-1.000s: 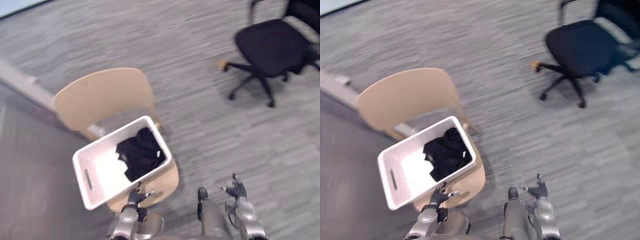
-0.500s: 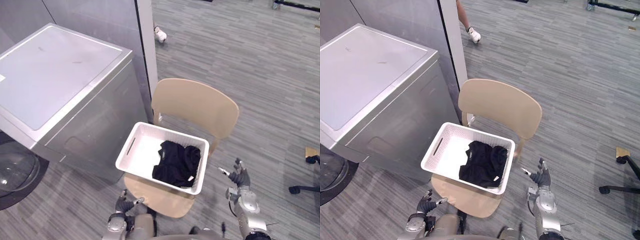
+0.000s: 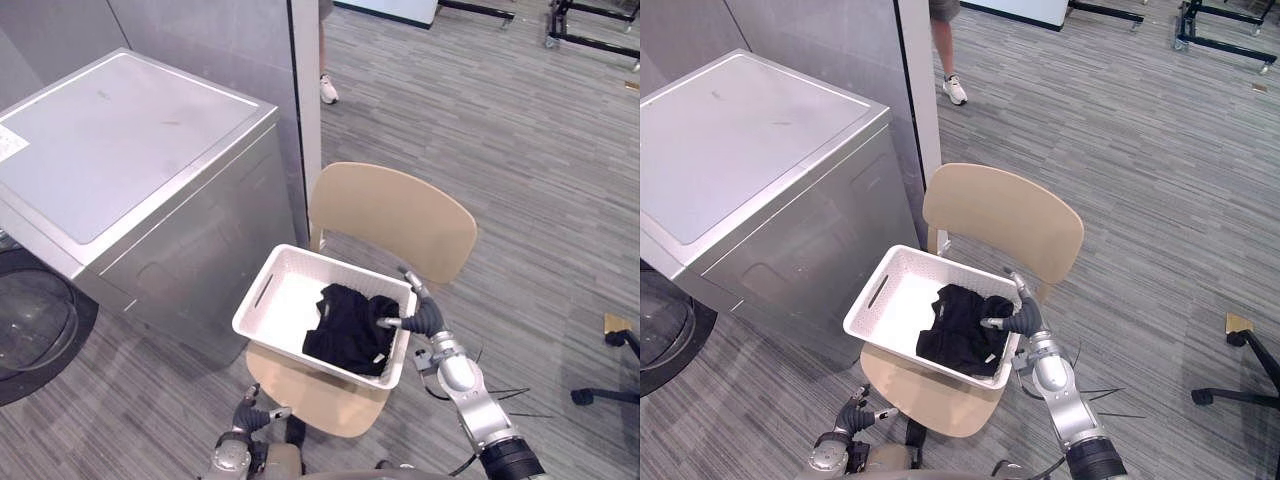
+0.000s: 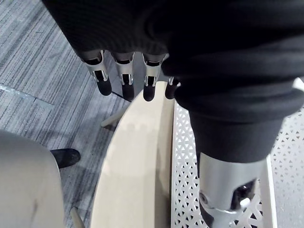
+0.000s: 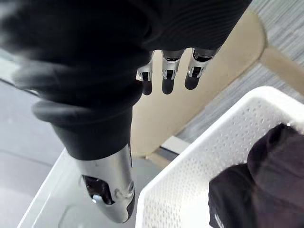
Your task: Pick up the laundry basket with both hands and put the clothes into the washing machine.
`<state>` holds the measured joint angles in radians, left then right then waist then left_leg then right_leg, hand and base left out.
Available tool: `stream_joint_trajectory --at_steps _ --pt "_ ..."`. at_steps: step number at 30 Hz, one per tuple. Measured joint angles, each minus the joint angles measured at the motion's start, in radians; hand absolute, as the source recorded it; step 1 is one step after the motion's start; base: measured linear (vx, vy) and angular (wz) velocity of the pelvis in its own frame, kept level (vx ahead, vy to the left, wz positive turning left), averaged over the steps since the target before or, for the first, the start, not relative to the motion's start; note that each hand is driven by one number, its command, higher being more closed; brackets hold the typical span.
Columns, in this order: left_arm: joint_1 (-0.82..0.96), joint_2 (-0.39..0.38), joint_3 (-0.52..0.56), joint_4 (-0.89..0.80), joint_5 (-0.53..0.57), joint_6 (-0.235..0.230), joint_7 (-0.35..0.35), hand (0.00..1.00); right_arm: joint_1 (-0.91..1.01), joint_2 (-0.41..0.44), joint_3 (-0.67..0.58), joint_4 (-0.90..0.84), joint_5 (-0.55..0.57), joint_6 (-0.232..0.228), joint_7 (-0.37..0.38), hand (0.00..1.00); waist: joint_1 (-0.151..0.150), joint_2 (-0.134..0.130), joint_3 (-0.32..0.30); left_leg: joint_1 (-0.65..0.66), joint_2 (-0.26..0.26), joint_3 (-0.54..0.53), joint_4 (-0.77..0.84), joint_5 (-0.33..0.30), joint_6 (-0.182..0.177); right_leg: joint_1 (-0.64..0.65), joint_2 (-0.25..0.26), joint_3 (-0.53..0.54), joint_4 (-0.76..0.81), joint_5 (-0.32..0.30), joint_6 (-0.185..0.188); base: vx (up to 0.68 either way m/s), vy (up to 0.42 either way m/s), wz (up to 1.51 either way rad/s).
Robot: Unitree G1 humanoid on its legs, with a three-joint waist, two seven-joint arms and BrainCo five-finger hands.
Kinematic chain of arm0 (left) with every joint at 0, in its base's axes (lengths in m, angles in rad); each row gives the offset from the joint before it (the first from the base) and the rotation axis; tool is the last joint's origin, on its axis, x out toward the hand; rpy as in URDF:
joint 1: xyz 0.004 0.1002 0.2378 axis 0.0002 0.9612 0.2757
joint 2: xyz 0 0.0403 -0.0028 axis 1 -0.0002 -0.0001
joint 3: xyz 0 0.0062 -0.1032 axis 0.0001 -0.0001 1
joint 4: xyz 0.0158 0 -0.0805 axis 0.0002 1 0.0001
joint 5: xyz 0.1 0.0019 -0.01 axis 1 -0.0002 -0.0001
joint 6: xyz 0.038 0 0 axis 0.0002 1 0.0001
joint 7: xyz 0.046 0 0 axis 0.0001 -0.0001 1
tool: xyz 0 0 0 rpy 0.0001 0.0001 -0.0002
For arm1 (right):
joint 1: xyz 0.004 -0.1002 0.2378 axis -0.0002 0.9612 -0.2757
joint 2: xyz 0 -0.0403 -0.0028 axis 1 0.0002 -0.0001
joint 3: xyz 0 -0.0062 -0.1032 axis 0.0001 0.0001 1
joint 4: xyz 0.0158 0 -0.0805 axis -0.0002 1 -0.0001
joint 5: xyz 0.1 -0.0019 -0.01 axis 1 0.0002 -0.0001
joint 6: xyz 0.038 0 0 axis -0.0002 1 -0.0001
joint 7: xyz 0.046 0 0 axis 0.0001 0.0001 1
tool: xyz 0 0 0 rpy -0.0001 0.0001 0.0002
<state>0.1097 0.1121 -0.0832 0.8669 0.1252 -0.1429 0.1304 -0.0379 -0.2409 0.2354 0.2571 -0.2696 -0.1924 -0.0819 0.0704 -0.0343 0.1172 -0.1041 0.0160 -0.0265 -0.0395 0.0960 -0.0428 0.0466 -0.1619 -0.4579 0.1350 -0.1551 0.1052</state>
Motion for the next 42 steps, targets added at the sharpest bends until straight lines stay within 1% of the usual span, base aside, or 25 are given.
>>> stream_joint_trajectory --at_steps 3,4,5,6,7,8,10,12,14,16,18,20,21,23,24,25,28,30,33,35,36,38,39,40,42 --pt "0.000 0.013 0.000 -0.007 0.002 -0.016 -0.002 0.00 -0.093 -0.016 0.094 0.102 -0.018 -0.007 0.025 0.00 0.006 -0.004 0.011 -0.012 -0.018 -0.021 0.003 0.005 0.005 0.000 -0.007 -0.017 -0.003 0.002 0.004 -0.01 0.040 0.19" --pt "-0.003 0.015 -0.001 -0.015 0.004 -0.022 -0.003 0.00 -0.142 -0.019 0.125 0.165 -0.034 -0.007 0.028 0.00 0.011 -0.004 0.021 -0.025 -0.022 -0.032 0.009 0.006 0.006 -0.002 -0.009 -0.032 -0.003 0.003 0.005 -0.02 0.019 0.37" --pt "-0.015 0.014 -0.001 -0.019 0.003 -0.023 -0.003 0.00 -0.186 -0.026 0.135 0.215 -0.071 -0.006 0.028 0.00 0.027 -0.001 0.047 -0.046 -0.027 -0.052 0.024 0.008 0.008 -0.006 -0.010 -0.052 0.000 0.003 0.005 -0.03 0.019 0.44" --pt "-0.020 0.014 -0.001 -0.029 0.003 -0.025 -0.003 0.00 -0.211 -0.031 0.136 0.239 -0.091 -0.005 0.025 0.00 0.033 0.003 0.061 -0.059 -0.027 -0.059 0.031 0.009 0.008 -0.011 -0.011 -0.062 0.002 0.002 0.005 -0.05 0.000 0.48" --pt "-0.036 0.012 -0.002 -0.045 0.001 -0.032 -0.001 0.00 -0.264 -0.048 0.139 0.280 -0.132 0.001 0.013 0.00 0.053 0.014 0.096 -0.095 -0.025 -0.077 0.054 0.009 0.008 -0.036 -0.013 -0.072 0.022 0.001 0.003 -0.06 0.001 0.32" --pt "-0.049 0.011 -0.002 -0.053 0.001 -0.035 -0.001 0.00 -0.295 -0.060 0.140 0.303 -0.141 0.002 0.010 0.00 0.057 0.020 0.114 -0.113 -0.025 -0.081 0.063 0.010 0.008 -0.052 -0.014 -0.075 0.036 -0.002 -0.001 -0.09 0.018 0.35" --pt "-0.083 0.018 -0.001 -0.065 -0.008 -0.040 0.004 0.00 -0.432 -0.102 0.147 0.407 -0.180 0.012 -0.017 0.00 0.075 0.042 0.192 -0.174 -0.029 -0.106 0.091 0.022 0.006 -0.114 -0.030 -0.090 0.100 -0.019 -0.009 -0.10 0.041 0.29" --pt "-0.103 0.027 0.002 -0.075 -0.022 -0.041 0.009 0.00 -0.511 -0.133 0.153 0.469 -0.212 0.027 -0.050 0.00 0.089 0.044 0.241 -0.201 -0.036 -0.113 0.093 0.032 0.004 -0.161 -0.053 -0.090 0.166 -0.047 -0.014 -0.10 0.023 0.18" --pt "-0.114 0.043 0.001 -0.077 -0.042 -0.041 0.018 0.00 -0.582 -0.164 0.170 0.537 -0.228 0.044 -0.067 0.00 0.098 0.045 0.273 -0.233 -0.043 -0.120 0.093 0.046 0.002 -0.213 -0.071 -0.090 0.224 -0.069 -0.018 -0.10 -0.005 0.17" --pt "-0.135 0.041 0.001 -0.083 -0.056 -0.041 0.028 0.00 -0.676 -0.205 0.169 0.637 -0.257 0.060 -0.094 0.00 0.103 0.062 0.323 -0.267 -0.049 -0.136 0.090 0.067 -0.004 -0.265 -0.089 -0.091 0.277 -0.086 -0.030 -0.12 -0.022 0.15" --pt "-0.152 0.036 -0.005 -0.083 -0.077 -0.042 0.038 0.00 -0.762 -0.222 0.167 0.755 -0.287 0.085 -0.124 0.00 0.113 0.077 0.333 -0.322 -0.048 -0.147 0.072 0.096 -0.008 -0.338 -0.101 -0.093 0.315 -0.095 -0.040 -0.13 -0.034 0.13" --pt "-0.184 0.033 -0.032 -0.080 -0.098 -0.042 0.054 0.00 -0.828 -0.226 0.168 0.845 -0.304 0.110 -0.158 0.00 0.112 0.092 0.341 -0.349 -0.047 -0.165 0.038 0.128 -0.013 -0.389 -0.108 -0.097 0.349 -0.107 -0.044 -0.10 -0.066 0.17" --pt "-0.209 0.028 -0.043 -0.081 -0.116 -0.044 0.067 0.00 -0.860 -0.236 0.171 0.867 -0.318 0.126 -0.172 1.00 0.117 0.098 0.344 -0.365 -0.043 -0.166 0.013 0.148 -0.018 -0.424 -0.114 -0.098 0.369 -0.114 -0.051 -0.10 -0.090 0.10" --pt "-0.239 0.021 -0.042 -0.082 -0.135 -0.060 0.082 0.00 -0.882 -0.253 0.180 0.862 -0.321 0.131 -0.182 1.00 0.131 0.103 0.346 -0.389 -0.038 -0.170 -0.016 0.165 -0.026 -0.471 -0.120 -0.098 0.401 -0.125 -0.058 -0.11 -0.101 0.06" --pt "-0.257 0.015 -0.042 -0.084 -0.148 -0.062 0.091 0.00 -0.887 -0.261 0.201 0.859 -0.321 0.131 -0.203 1.00 0.135 0.103 0.346 -0.400 -0.036 -0.178 -0.026 0.173 -0.033 -0.492 -0.123 -0.099 0.420 -0.132 -0.062 -0.08 -0.098 0.10" --pt "-0.265 0.014 -0.042 -0.085 -0.155 -0.063 0.092 0.00 -0.894 -0.264 0.217 0.857 -0.321 0.133 -0.212 1.00 0.132 0.103 0.346 -0.404 -0.038 -0.187 -0.032 0.179 -0.033 -0.501 -0.128 -0.102 0.432 -0.139 -0.061 -0.08 -0.120 0.17" --pt "-0.279 0.006 -0.042 -0.094 -0.156 -0.062 0.092 0.00 -0.919 -0.280 0.254 0.849 -0.321 0.139 -0.205 1.00 0.130 0.103 0.346 -0.403 -0.051 -0.197 -0.030 0.181 -0.034 -0.508 -0.154 -0.111 0.480 -0.171 -0.061 -0.05 -0.107 0.20" --pt "-0.280 0.006 -0.041 -0.103 -0.158 -0.062 0.094 0.00 -0.914 -0.279 0.254 0.816 -0.287 0.145 -0.201 1.00 0.129 0.103 0.346 -0.403 -0.052 -0.204 -0.030 0.185 -0.038 -0.508 -0.157 -0.115 0.492 -0.180 -0.067 -0.04 -0.105 0.14" --pt "-0.279 -0.006 -0.036 -0.104 -0.163 -0.061 0.094 0.00 -0.882 -0.253 0.229 0.729 -0.236 0.156 -0.196 1.00 0.126 0.102 0.347 -0.395 -0.050 -0.209 -0.029 0.193 -0.045 -0.503 -0.155 -0.115 0.494 -0.182 -0.070 -0.02 -0.107 -0.01" --pt "-0.279 -0.018 -0.031 -0.105 -0.164 -0.060 0.095 0.00 -0.836 -0.222 0.183 0.647 -0.193 0.157 -0.195 1.00 0.117 0.100 0.348 -0.380 -0.049 -0.209 -0.030 0.193 -0.045 -0.487 -0.154 -0.113 0.491 -0.182 -0.070 -0.01 -0.080 0.00" --pt "-0.277 -0.020 -0.029 -0.109 -0.164 -0.060 0.095 0.00 -0.803 -0.203 0.141 0.579 -0.160 0.156 -0.197 1.00 0.109 0.096 0.351 -0.365 -0.050 -0.209 -0.030 0.192 -0.045 -0.471 -0.154 -0.112 0.487 -0.182 -0.070 -0.02 -0.076 -0.04" --pt "-0.276 -0.021 -0.014 -0.114 -0.164 -0.059 0.095 0.00 -0.757 -0.185 0.070 0.473 -0.115 0.152 -0.201 1.00 0.106 0.087 0.356 -0.335 -0.049 -0.207 -0.030 0.192 -0.045 -0.441 -0.150 -0.107 0.475 -0.182 -0.070 -0.03 -0.069 -0.09" --pt "-0.268 -0.021 0.002 -0.125 -0.164 -0.059 0.095 0.00 -0.717 -0.174 0.010 0.384 -0.080 0.149 -0.207 1.00 0.103 0.085 0.357 -0.312 -0.047 -0.206 -0.032 0.192 -0.045 -0.416 -0.145 -0.106 0.463 -0.182 -0.070 -0.06 -0.069 -0.08" --pt "-0.251 -0.019 0.022 -0.139 -0.163 -0.058 0.095 0.00 -0.669 -0.166 -0.052 0.277 -0.041 0.134 -0.220 1.00 0.099 0.083 0.357 -0.285 -0.042 -0.206 -0.034 0.191 -0.045 -0.383 -0.136 -0.106 0.449 -0.179 -0.067 -0.09 -0.073 -0.08" --pt "-0.229 -0.018 0.041 -0.142 -0.163 -0.057 0.094 0.00 -0.620 -0.149 -0.104 0.179 0.001 0.118 -0.229 1.00 0.096 0.080 0.355 -0.252 -0.035 -0.202 -0.049 0.191 -0.045 -0.354 -0.127 -0.104 0.435 -0.177 -0.064 -0.08 -0.048 -0.08"
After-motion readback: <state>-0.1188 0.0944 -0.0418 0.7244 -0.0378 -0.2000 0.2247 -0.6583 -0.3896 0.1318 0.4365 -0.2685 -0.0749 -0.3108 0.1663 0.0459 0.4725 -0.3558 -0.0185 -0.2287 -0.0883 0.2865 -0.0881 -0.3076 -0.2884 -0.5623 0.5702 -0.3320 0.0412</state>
